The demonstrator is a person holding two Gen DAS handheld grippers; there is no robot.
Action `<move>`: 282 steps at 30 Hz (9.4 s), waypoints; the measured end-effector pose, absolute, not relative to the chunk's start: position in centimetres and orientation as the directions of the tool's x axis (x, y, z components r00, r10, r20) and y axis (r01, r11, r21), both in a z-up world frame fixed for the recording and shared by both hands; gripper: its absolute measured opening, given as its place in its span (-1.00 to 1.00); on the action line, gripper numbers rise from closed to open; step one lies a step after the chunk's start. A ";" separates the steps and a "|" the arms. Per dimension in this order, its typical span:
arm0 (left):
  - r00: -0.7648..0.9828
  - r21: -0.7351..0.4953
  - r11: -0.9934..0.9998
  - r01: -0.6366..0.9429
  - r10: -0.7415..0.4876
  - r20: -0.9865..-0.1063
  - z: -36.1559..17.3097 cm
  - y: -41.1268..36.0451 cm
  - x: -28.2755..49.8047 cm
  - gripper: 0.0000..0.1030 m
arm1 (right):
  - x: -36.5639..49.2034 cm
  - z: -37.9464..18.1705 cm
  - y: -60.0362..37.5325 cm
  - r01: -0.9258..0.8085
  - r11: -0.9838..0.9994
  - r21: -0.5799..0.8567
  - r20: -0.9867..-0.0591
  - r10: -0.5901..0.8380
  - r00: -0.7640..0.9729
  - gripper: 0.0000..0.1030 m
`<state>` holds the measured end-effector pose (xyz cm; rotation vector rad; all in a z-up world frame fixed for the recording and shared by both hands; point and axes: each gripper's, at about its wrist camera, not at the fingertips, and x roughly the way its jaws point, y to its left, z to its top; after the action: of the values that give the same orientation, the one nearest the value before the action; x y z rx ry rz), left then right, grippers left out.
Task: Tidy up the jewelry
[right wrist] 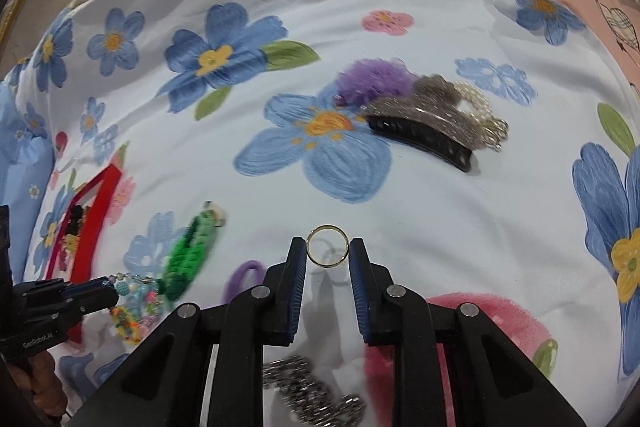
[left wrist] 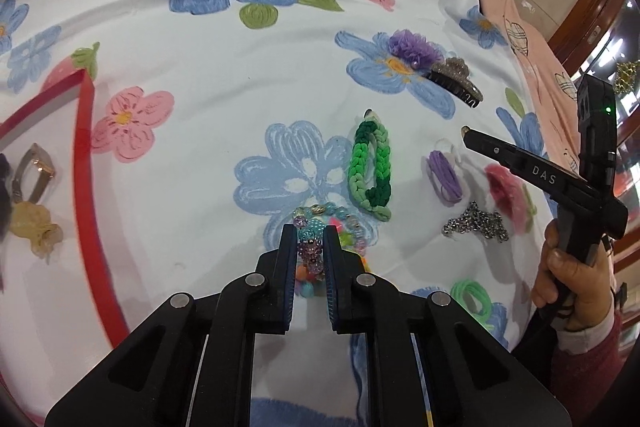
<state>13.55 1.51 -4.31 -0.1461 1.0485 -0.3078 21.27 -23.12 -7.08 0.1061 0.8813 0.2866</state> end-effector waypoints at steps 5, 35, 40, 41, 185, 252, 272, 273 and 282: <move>0.465 -0.259 0.950 0.172 -0.310 -0.829 -4.0 2.4 13.0 -0.78 | 20.2 -6.0 -21.8 -0.246 0.942 0.228 -0.727 0.333 0.601 -0.58; 0.386 -0.132 0.967 0.216 -0.209 -0.898 -7.2 2.1 14.5 -0.70 | 18.4 -5.5 -19.0 -0.325 0.911 0.254 -0.716 0.403 0.570 -0.58; 0.407 -0.188 0.962 0.199 -0.256 -0.877 -6.5 3.0 14.4 -0.78 | 18.4 -5.5 -19.0 -0.325 0.910 0.257 -0.715 0.405 0.570 -0.57; 0.397 -0.216 0.955 0.205 -0.282 -0.873 -6.4 3.1 14.3 -0.78 | 18.4 -5.4 -19.0 -0.325 0.910 0.257 -0.714 0.406 0.571 -0.57; 0.554 -0.228 0.923 -0.310 -0.019 -0.832 -4.1 23.0 2.9 -0.05 | 13.3 -5.5 3.7 -0.696 0.670 0.259 -0.754 0.590 0.287 -0.35; 0.476 -0.253 0.963 -0.087 -0.184 -0.860 -5.2 10.8 7.6 -0.05 | 18.3 -10.4 -2.5 -0.698 0.714 0.055 -0.873 0.374 0.314 -0.43; 0.479 -0.233 0.971 -0.053 -0.180 -0.859 -4.6 8.5 9.1 0.06 | 17.5 -4.7 -10.8 -0.573 0.774 0.270 -0.731 0.552 0.401 -0.84; 0.480 -0.228 0.972 -0.054 -0.175 -0.860 -4.6 8.4 9.1 0.06 | 17.4 -4.9 -11.2 -0.551 0.803 0.228 -0.750 0.506 0.426 -0.79; 0.536 -0.237 0.971 -0.001 -0.200 -0.820 -2.3 6.9 8.8 0.06 | 17.5 -6.4 -17.9 -0.389 0.890 0.237 -0.773 0.415 0.479 -0.74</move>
<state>8.82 6.93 -2.31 -0.2191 1.0004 -0.1198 17.55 -17.94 -6.43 0.0299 0.9522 0.4909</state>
